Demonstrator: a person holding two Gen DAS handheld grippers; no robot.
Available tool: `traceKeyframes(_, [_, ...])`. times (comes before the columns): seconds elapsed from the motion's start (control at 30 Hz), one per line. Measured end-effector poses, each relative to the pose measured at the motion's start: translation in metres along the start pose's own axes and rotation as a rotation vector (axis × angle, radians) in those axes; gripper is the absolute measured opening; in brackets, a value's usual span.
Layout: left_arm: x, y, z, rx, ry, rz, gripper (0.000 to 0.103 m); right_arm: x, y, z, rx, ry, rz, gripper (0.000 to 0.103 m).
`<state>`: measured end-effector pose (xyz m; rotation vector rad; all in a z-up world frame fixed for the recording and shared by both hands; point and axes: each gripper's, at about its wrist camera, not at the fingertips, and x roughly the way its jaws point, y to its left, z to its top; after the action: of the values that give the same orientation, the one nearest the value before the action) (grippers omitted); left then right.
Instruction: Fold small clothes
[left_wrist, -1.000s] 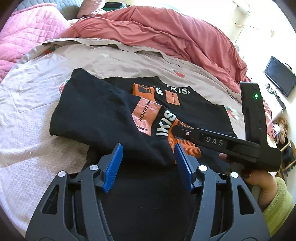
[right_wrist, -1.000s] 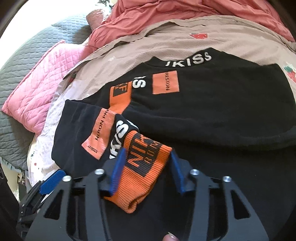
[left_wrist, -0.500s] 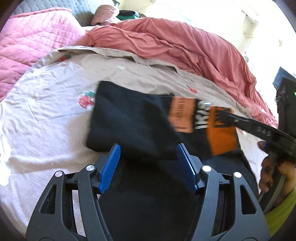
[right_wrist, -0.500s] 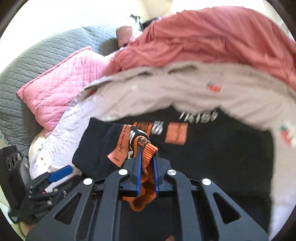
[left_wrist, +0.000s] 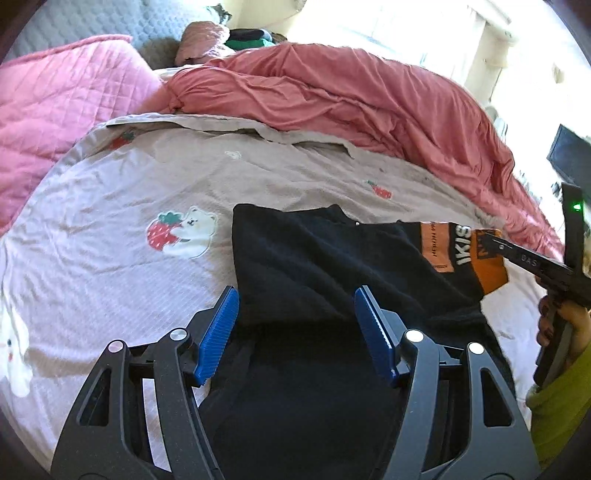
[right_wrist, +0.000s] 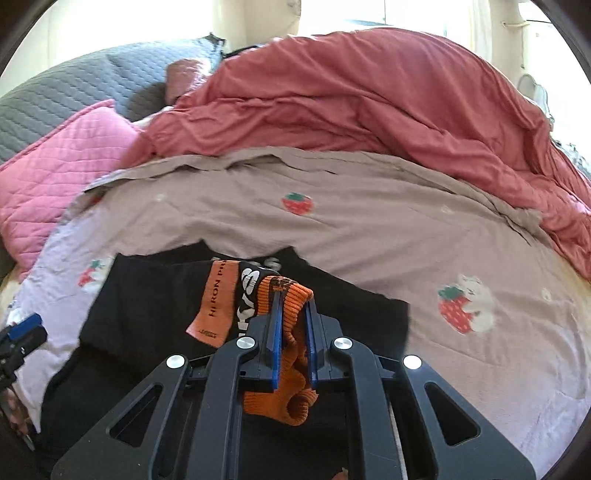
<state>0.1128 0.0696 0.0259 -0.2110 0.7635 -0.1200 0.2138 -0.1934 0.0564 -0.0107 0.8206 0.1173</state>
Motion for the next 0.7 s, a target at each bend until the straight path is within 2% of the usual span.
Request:
traceKeyframes(0.37, [0.06,-0.051,0.032,0.026,0.058,-0.014,0.057,0.018,-0.018,-0.012,-0.029,0.046,-0.1,0.01])
traceKeyframes(0.47, [0.082,-0.056,0.029,0.032,0.076,0.006,0.057,0.028,-0.026,-0.016,-0.018,0.072,-0.114,0.01])
traceKeyframes(0.6, [0.115,-0.048,0.016,-0.009,0.13,0.039,0.057,0.044,-0.03,-0.022,-0.017,0.109,-0.13,0.01])
traceKeyframes(0.7, [0.122,-0.045,0.006,0.03,0.126,0.056,0.057,0.054,-0.031,-0.027,-0.027,0.133,-0.138,0.01])
